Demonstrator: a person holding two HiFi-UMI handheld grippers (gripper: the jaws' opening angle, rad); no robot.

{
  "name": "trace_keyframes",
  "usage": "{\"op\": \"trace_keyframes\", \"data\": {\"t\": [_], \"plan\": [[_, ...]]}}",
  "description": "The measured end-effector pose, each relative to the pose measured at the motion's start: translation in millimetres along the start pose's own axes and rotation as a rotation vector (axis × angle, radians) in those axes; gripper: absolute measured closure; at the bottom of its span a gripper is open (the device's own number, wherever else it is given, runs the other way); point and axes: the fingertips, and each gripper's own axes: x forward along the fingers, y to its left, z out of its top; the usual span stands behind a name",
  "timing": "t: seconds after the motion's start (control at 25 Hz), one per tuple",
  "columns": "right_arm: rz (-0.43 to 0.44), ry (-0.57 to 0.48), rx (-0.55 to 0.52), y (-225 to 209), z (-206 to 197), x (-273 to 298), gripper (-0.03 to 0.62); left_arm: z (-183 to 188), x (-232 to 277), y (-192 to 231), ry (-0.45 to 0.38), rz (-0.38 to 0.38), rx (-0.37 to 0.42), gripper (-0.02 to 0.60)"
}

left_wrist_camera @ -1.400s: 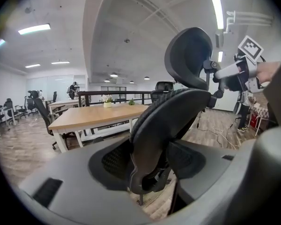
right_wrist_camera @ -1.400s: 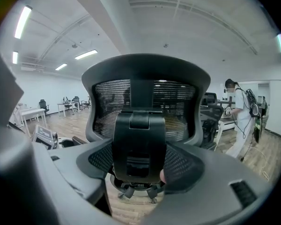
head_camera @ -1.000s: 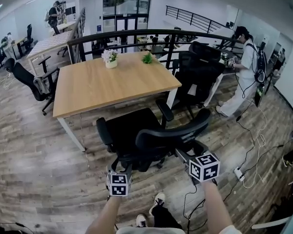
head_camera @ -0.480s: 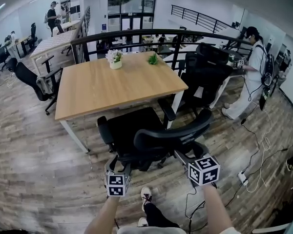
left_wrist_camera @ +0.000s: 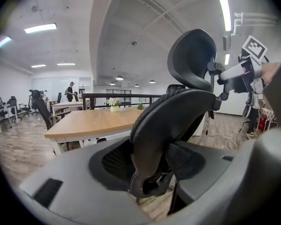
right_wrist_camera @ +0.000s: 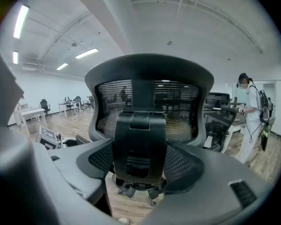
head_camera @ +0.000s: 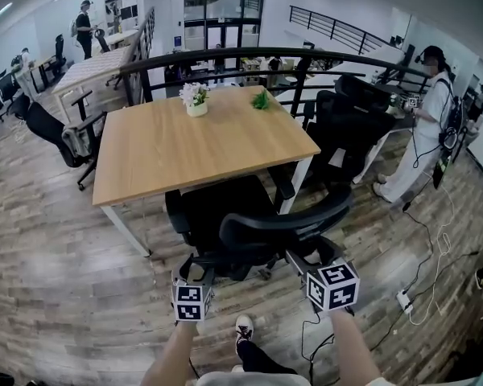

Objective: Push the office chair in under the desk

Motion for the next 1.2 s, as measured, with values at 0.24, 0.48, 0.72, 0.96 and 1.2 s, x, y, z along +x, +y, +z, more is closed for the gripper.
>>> {"op": "trace_keyframes", "data": {"t": [0.24, 0.48, 0.72, 0.96, 1.2], "plan": [[0.026, 0.011, -0.014, -7.9, 11.9, 27.3, 0.262, 8.1, 25.0, 13.3, -0.017, 0.010, -0.010, 0.313], [0.059, 0.016, -0.025, -20.5, 23.5, 56.4, 0.263, 15.9, 53.6, 23.9, -0.012, 0.025, -0.028, 0.318], [0.145, 0.019, -0.060, -15.7, 37.5, 82.4, 0.261, 24.9, 73.0, 44.5, -0.009, 0.067, -0.070, 0.331], [0.144, 0.000, -0.055, -17.9, 48.8, 98.7, 0.264, 32.8, 86.6, 54.8, -0.016, 0.047, -0.073, 0.334], [0.131, 0.021, -0.057, -34.9, 55.4, 111.6, 0.269, 38.0, 98.1, 48.9, -0.038, 0.050, -0.077, 0.334]]}}
